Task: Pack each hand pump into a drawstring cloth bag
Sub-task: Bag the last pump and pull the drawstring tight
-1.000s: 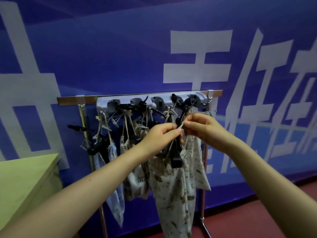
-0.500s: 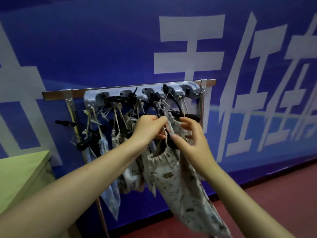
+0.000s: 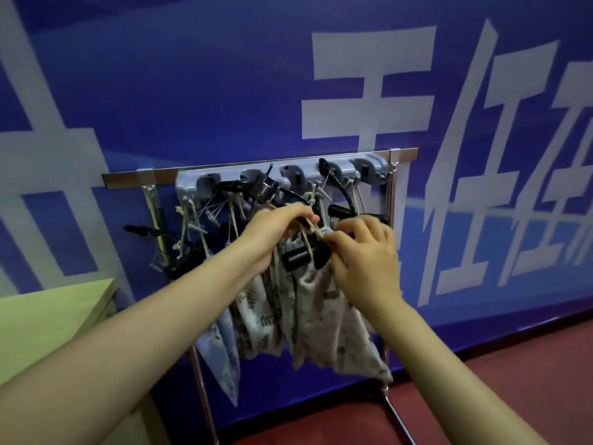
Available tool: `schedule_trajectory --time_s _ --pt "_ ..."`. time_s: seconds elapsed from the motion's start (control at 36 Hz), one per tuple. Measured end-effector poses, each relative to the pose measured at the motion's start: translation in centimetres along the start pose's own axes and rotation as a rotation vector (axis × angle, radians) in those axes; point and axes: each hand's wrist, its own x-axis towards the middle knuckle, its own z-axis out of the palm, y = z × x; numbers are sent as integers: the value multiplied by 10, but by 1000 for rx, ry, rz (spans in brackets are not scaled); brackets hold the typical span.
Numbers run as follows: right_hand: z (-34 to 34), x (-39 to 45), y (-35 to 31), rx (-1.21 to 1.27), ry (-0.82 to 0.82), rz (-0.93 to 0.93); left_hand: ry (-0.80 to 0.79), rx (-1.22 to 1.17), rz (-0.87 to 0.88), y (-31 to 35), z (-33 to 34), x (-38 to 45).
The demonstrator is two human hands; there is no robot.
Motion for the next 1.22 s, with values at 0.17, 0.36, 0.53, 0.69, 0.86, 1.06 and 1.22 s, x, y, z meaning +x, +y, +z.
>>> schedule_trajectory --time_s 0.17,0.36,0.53,0.69,0.86,1.06,1.22 --pt "2 6 -23 268 -26 163 -46 -187 -8 0 9 -5" --pt "11 8 -20 273 -67 274 -106 -260 -27 1 6 -7" --pt "6 27 -8 526 -240 363 -105 -77 123 -4 7 -1" --pt "-9 58 25 1259 -305 649 -58 229 227 -7 15 22" --pt "-26 88 60 1148 -486 555 -202 279 255 0 48 47" --pt "-44 119 107 921 -533 529 -339 109 242 10 91 73" --pt "-32 145 154 485 -496 340 -309 -15 144 17 114 110"
